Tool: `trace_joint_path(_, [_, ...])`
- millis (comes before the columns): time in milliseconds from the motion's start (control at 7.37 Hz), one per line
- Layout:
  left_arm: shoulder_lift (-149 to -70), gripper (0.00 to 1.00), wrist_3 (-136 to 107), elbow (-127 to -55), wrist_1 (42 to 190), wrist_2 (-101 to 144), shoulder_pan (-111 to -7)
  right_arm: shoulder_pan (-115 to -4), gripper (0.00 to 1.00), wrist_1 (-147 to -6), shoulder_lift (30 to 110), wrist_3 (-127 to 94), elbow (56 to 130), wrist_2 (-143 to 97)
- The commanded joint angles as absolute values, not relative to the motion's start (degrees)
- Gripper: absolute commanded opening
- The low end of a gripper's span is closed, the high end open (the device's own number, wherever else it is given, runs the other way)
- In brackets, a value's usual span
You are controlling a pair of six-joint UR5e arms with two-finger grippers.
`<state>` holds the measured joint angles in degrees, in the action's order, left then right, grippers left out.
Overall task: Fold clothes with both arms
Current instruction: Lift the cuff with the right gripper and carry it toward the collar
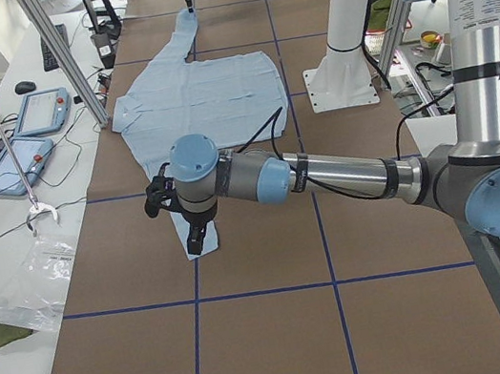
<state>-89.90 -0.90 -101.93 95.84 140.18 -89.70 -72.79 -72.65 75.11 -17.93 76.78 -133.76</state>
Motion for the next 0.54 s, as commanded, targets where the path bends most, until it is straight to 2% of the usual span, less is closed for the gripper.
trace_joint_path(0, [-89.9,1.0,-0.9,-100.6,97.2,140.2,-89.7,-73.2,0.0,-83.4,69.0,-18.3,83.8,-137.0])
trace_joint_path(407, [-89.8,1.0,-0.9,-99.7,97.3,140.3,-89.7,-69.8,0.0,-84.6,60.2,-21.9,86.0,-140.3])
